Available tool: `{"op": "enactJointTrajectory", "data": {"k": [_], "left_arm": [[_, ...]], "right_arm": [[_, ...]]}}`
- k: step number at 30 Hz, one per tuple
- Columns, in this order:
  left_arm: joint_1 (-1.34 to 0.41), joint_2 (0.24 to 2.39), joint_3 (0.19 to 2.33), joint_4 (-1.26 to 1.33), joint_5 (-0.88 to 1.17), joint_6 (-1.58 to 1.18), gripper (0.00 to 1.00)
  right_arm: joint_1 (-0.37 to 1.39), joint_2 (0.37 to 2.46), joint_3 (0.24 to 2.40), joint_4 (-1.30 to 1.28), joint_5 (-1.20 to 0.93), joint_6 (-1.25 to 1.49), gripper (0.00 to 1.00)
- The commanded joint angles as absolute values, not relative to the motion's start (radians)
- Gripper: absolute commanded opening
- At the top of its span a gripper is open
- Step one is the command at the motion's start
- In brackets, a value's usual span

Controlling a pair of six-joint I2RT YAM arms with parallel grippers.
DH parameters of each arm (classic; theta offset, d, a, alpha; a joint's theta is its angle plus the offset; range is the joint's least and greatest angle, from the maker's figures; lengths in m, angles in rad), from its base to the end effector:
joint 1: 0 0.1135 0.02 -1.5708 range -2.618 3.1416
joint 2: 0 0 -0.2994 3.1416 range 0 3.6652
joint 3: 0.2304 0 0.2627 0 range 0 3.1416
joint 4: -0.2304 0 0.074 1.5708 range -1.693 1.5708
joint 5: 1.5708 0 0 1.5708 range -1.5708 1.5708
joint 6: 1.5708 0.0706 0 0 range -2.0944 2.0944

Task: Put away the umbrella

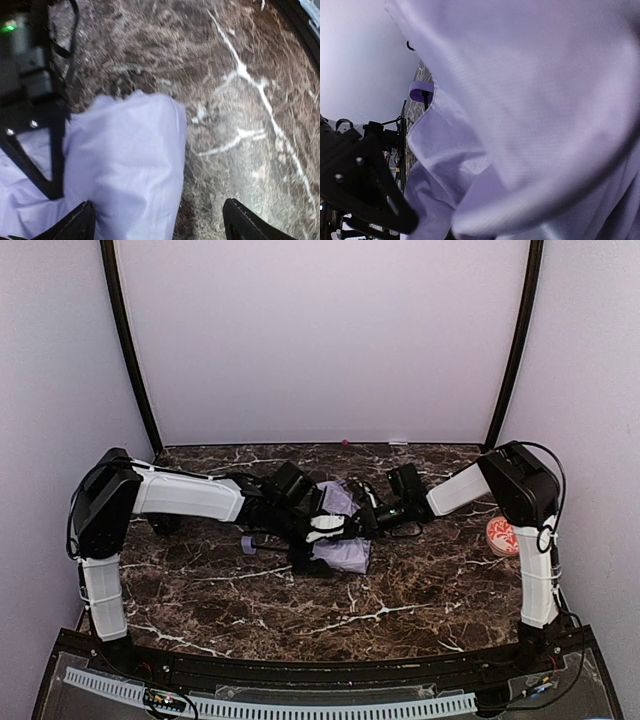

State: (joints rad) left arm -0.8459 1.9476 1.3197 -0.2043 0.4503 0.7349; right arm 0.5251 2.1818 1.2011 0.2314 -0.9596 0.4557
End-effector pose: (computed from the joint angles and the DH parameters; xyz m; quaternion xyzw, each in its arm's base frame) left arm 0.2853 -0.3685 0.1885 0.7027 0.5823 -0.2274 0.3398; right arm 0.3758 0.2845 0.1016 -0.2124 0.8064 0.5402 0.1131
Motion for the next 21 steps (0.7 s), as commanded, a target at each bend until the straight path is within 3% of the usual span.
{"op": "enactJointTrajectory", "data": {"k": [1,9,21], "left_arm": [[-0.834,1.966,1.341,-0.349,0.458,0.916,0.91],[-0.835,1.993,1.327,-0.315,0.416,1.032,0.90],[-0.879,2.103,1.242,-0.139,0.160,1.010,0.78]], "right_arm": [[0.517,2.259,1.214,0.104,-0.802,0.410,0.00],[0.517,2.281,1.239,0.080,-0.826,0.382,0.00],[0.490,2.277,1.228,-0.008,-0.849,0.279,0.00]]}}
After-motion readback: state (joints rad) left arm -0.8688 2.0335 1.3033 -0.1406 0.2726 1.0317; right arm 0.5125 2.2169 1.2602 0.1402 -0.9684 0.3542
